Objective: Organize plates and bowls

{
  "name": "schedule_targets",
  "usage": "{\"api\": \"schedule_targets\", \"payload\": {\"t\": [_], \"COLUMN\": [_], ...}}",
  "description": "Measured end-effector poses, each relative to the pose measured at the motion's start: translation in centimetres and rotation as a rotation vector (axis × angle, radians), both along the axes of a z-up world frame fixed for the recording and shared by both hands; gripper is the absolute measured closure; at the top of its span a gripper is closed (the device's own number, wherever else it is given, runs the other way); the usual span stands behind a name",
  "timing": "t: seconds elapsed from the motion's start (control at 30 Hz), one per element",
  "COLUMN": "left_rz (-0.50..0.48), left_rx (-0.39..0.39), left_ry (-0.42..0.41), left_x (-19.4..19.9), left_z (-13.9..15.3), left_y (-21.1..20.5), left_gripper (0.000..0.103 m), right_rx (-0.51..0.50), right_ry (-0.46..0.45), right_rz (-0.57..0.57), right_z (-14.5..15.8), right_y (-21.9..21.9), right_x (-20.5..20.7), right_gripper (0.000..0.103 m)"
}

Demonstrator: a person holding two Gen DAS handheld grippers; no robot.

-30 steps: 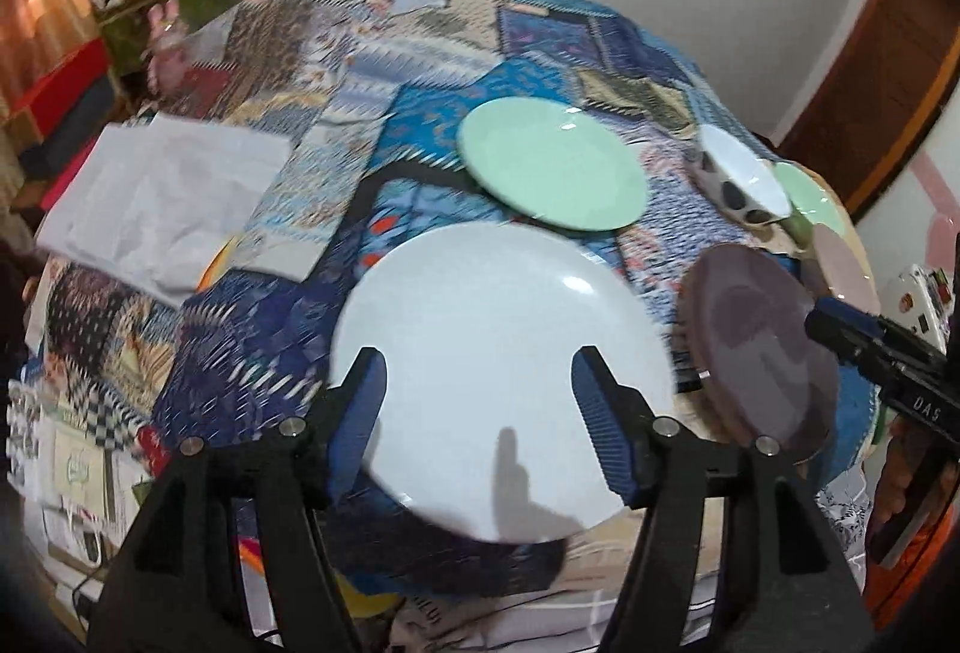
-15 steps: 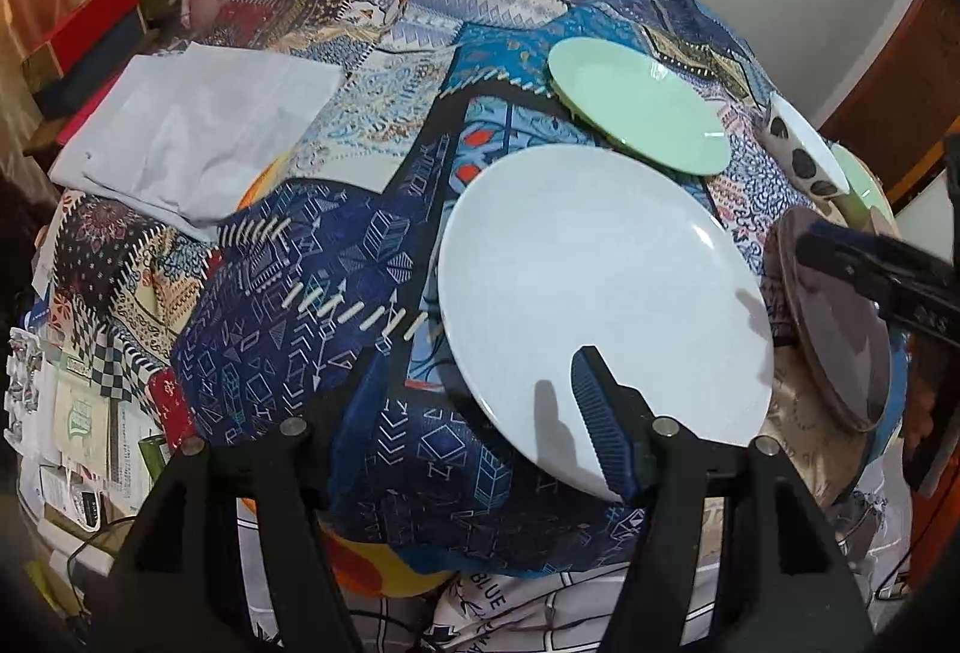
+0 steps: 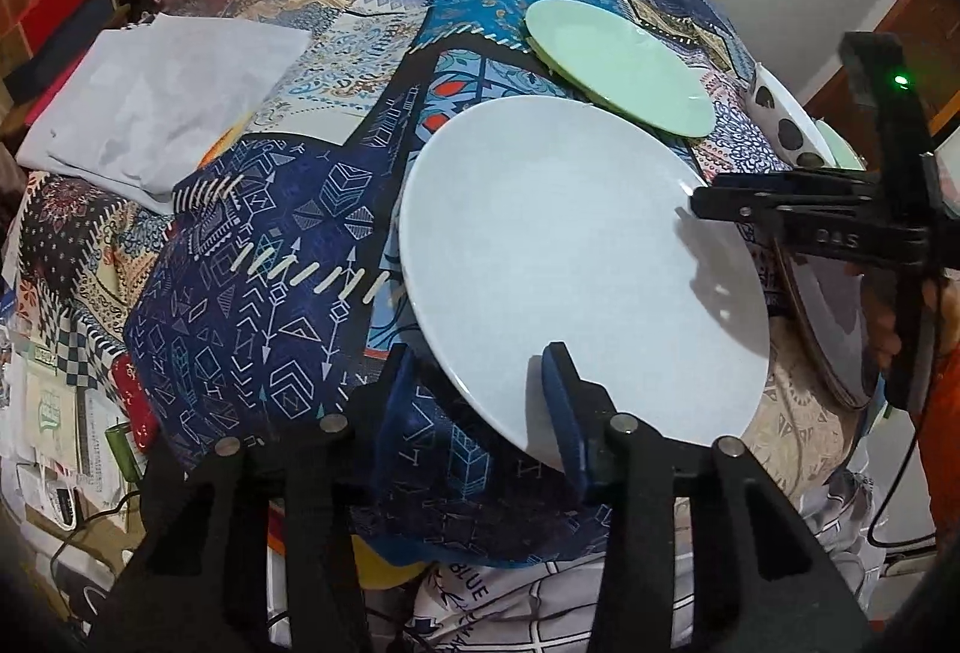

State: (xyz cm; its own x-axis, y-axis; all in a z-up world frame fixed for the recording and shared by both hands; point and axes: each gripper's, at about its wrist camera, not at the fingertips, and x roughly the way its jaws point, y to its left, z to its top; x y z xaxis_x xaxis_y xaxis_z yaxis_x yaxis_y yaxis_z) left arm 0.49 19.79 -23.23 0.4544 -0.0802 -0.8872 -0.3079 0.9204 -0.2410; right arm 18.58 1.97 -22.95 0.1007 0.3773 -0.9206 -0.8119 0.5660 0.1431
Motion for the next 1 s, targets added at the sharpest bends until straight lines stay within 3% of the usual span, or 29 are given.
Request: {"api": "schedule_targets", "payload": {"t": [0.43,1.0], "left_rz": [-0.037,0.029], "left_rx": [-0.015,-0.063], "left_ry": [-0.016,-0.054], "left_x": [0.6,0.1], "left_z": [-0.1,0.9], "left_y": [-0.7,0.7], "left_gripper": [0.065,0.065], "right_rx": [0.020,0.069], "right_ry": [0.044,0.025], "right_rz": [0.021,-0.030], "right_z": [-0.4,1.3], "right_y": [0.8,-0.2], "right_x": [0.0,-1.1], "right_gripper": [0.075,0.076]}}
